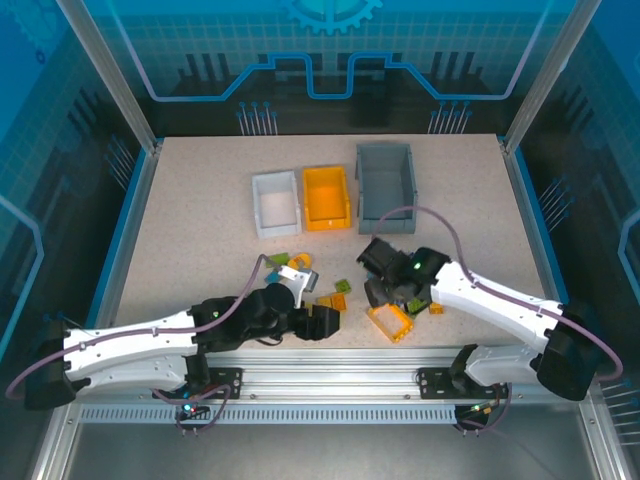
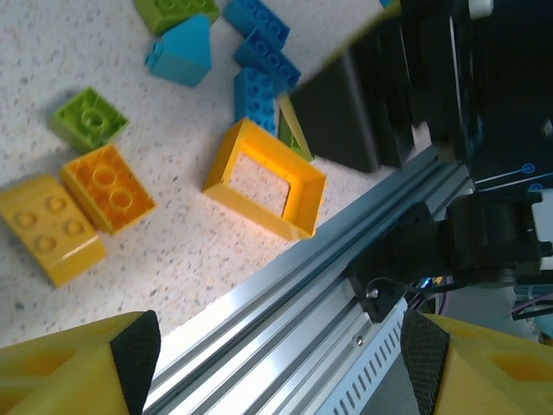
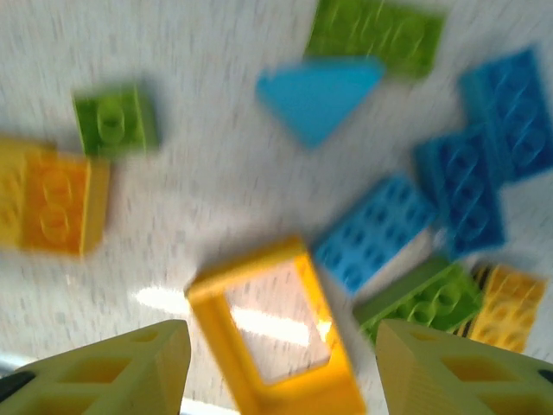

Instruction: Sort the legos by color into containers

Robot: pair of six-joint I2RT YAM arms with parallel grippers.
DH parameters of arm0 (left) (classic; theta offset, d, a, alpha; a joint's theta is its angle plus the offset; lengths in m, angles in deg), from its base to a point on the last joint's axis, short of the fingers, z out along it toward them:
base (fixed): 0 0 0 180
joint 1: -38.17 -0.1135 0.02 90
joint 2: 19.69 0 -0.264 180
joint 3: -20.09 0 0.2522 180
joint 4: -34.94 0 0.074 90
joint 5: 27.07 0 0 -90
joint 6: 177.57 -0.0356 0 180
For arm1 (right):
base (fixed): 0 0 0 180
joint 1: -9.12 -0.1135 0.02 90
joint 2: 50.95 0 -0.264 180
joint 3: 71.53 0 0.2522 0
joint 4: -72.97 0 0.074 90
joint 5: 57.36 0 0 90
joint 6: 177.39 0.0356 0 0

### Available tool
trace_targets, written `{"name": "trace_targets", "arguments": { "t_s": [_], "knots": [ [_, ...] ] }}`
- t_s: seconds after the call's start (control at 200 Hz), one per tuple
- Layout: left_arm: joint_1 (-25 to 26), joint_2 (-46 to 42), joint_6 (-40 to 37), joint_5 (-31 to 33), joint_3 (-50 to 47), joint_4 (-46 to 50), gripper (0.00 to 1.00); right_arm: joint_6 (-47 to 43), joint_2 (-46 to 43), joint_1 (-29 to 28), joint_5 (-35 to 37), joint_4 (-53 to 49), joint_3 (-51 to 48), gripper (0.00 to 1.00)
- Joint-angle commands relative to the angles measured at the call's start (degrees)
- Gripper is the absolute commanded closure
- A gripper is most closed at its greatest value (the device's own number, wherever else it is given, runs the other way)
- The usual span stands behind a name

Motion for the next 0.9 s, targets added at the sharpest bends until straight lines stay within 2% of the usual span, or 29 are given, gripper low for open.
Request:
{"name": "trace_targets", "arguments": {
  "t_s": [0.0, 0.225, 0.51, 0.895],
  "knots": [
    [0.45, -3.09, 3.28, 2.14, -2.84, 0.15, 0.23, 6.92, 1.08, -4.96, -1.09, -3.69, -1.65, 0.42],
    [0.42, -6.67, 3.22, 2.56, -4.83, 1.37, 0.24, 6.10, 9.87, -9.70, -3.05, -1.22, -1.98, 0.55],
    [0.41, -6.81, 3.61, 2.16, -5.12, 1.13, 0.25, 5.35, 17.25, -9.84, -1.29, -1.67, -0.89, 0.65],
    [0.41, -5.68, 4.04, 2.34, -5.50, -0.89, 0.24, 1.32, 21.36, -8.79, 0.73, 1.56, 0.57, 0.88]
  ]
}}
